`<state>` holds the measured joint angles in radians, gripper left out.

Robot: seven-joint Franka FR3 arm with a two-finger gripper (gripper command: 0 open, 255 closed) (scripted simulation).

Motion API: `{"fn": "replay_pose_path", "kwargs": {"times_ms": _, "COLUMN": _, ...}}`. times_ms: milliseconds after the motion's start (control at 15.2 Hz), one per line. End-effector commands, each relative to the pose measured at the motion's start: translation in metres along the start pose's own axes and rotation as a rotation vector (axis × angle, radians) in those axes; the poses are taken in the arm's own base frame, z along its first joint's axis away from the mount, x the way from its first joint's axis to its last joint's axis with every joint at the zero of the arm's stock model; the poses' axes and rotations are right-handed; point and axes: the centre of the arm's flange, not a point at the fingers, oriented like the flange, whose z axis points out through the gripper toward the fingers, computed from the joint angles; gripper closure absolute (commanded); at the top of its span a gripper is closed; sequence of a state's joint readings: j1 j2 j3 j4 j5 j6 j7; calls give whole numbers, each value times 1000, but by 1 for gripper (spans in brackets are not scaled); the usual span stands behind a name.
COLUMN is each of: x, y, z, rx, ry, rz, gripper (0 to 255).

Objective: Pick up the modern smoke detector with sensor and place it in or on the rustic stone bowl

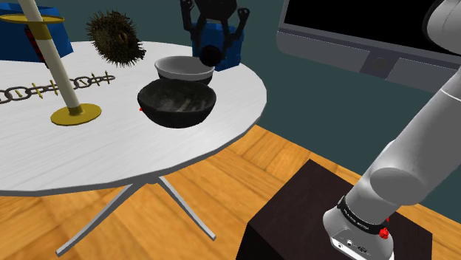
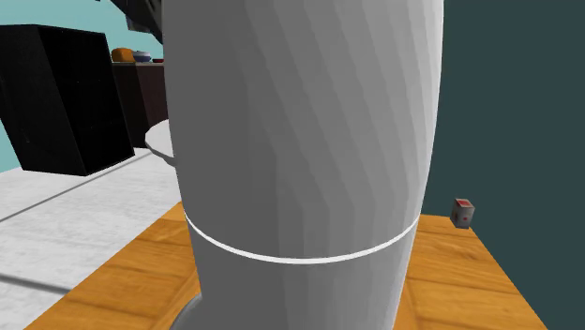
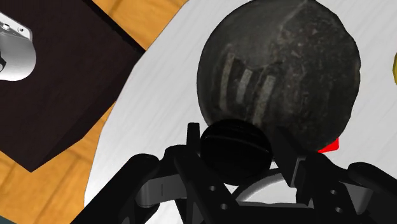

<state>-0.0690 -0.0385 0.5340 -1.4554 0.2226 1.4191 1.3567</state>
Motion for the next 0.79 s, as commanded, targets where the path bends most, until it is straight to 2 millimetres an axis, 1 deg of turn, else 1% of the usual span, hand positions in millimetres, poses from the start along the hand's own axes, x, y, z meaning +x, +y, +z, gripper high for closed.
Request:
{"fn": "replay_pose_path", "kwargs": {"times_ms": 0, "x": -15, "y": -21, "z": 2, "rx": 1, "ry": -1, "rz": 2, "gripper": 255}}
{"fn": "replay_pose_path", "kwargs": {"times_ms": 132, "x": -32, "y": -46, "z": 4, "rx": 1, "ry": -1, "rz": 2, "gripper": 255}}
{"fn": "replay_pose_path", "kwargs": {"times_ms": 726, "x": -23, "y": -44, "z": 50, "rx": 1, "ry": -1, "rz": 2, "gripper": 255}}
